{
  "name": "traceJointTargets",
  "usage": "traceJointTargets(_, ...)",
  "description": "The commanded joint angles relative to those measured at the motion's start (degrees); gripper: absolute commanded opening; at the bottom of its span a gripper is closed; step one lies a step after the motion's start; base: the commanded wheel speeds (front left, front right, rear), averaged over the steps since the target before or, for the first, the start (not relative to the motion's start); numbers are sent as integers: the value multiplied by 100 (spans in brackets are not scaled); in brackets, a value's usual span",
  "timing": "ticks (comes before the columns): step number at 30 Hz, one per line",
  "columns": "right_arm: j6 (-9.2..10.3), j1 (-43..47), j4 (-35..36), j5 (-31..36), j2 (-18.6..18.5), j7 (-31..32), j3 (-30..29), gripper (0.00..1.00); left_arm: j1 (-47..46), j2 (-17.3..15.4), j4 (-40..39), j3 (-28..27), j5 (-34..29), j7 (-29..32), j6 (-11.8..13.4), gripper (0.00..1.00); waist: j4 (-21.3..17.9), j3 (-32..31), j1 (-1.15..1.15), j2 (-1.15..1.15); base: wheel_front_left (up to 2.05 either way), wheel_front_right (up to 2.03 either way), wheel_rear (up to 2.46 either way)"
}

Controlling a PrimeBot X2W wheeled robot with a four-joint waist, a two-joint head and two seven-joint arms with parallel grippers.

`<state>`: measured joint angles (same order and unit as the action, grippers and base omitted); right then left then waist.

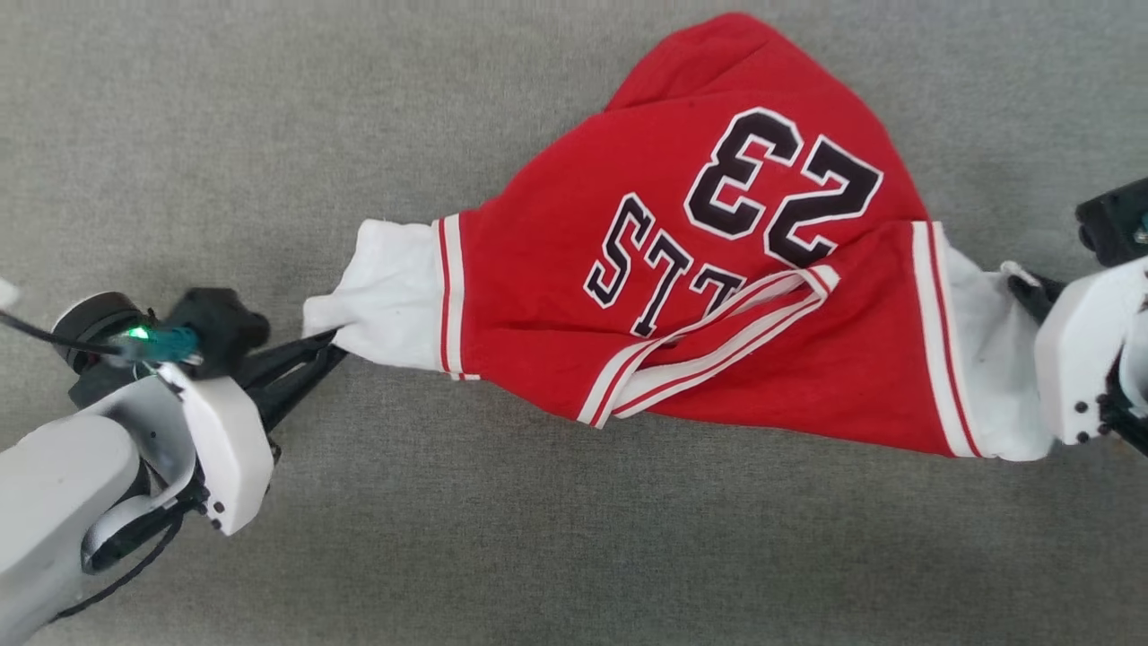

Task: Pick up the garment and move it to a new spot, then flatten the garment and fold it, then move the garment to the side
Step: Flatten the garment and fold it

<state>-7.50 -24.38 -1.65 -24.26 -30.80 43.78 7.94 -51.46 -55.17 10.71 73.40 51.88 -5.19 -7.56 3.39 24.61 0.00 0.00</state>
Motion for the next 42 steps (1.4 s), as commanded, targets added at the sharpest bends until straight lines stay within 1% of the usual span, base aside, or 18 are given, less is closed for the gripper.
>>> traceJointTargets(1, 2, 48, 44, -22, -31, -47, -33, 0, 35, -2, -32, -2, 119, -57, 15, 0, -39, -94, 0, 0, 0, 0, 0)
traceJointTargets(4, 2, 222, 268, -38, -124, -317, -247, 0, 49, -113, -294, -3, 682, -381, 15, 0, -77, -231, 0, 0, 0, 0, 0)
traceJointTargets(8, 2, 521, 678, -29, -153, -622, -791, 0, -21, -283, -647, -2, 1453, -797, 15, 0, -107, -357, 0, 0, 0, 0, 0)
traceJointTargets(11, 2, 659, 993, 14, -48, -862, -1219, 0, -132, -371, -860, -37, 2091, -937, 15, 0, -124, -384, 0, 0, 0, 0, 0)
traceJointTargets(13, 2, 534, 1092, 126, 53, -1104, -1393, 0, -246, -407, -816, -109, 2390, -968, 15, 0, -163, -375, 0, 0, 0, 0, 0)
traceJointTargets(15, 2, 296, 1090, 244, 222, -1382, -1458, 0, -372, -322, -726, -285, 2737, -993, 15, 0, -210, -362, 0, 0, 0, 0, 0)
traceJointTargets(18, 2, -262, 831, 469, 597, -1809, -1559, 0, -551, -173, -516, -751, 3348, -1003, 15, 0, -298, -297, 0, 0, 0, 0, 0)
traceJointTargets(21, 2, -1044, 400, 732, 1028, -2116, -1640, 0, -770, 8, -118, -1151, 3764, -1001, 15, 0, -370, -133, 0, 0, 0, 0, 0)
traceJointTargets(26, 2, -2550, -482, 1316, 1536, -2446, -1749, 0, -1628, 360, 693, -1566, 4073, -566, 15, 0, -468, 252, 0, 0, 0, 0, 0)
traceJointTargets(28, 2, -3181, -862, 1548, 1807, -2686, -1930, 0, -1974, 489, 1052, -1713, 4060, -469, 15, 0, -533, 341, 0, 0, 0, 0, 0)
traceJointTargets(31, 2, -4014, -1425, 2013, 2118, -3047, -2205, 0, -2562, 700, 1584, -2009, 4123, -442, 15, 0, -606, 426, 0, 0, 0, 0, 0)
traceJointTargets(34, 2, -4752, -1882, 2442, 2352, -3355, -2484, 0, -3078, 880, 2072, -2336, 4299, -405, 15, 0, -655, 463, 0, 0, 0, 0, 0)
traceJointTargets(37, 3, -5373, -2185, 2824, 2448, -3682, -2787, 0, -3594, 963, 2366, -2603, 4256, -424, 15, 0, -659, 441, 0, 0, 0, 0, 0)
traceJointTargets(39, 4, -5678, -2341, 3041, 2471, -3903, -2995, 0, -3812, 1096, 2468, -2811, 4369, -500, 15, 0, -638, 391, 0, 0, 0, 0, 0)
traceJointTargets(40, 4, -5887, -2461, 3204, 2474, -4122, -3175, 0, -3869, 1249, 2488, -2960, 4496, -466, 15, 0, -588, 318, 0, 0, 0, 0, 0)
traceJointTargets(42, 4, -5946, -2620, 3298, 2452, -4254, -3240, 0, -3814, 1275, 2340, -2915, 4354, -401, 15, 0, -539, 233, 0, 0, 0, 0, 0)
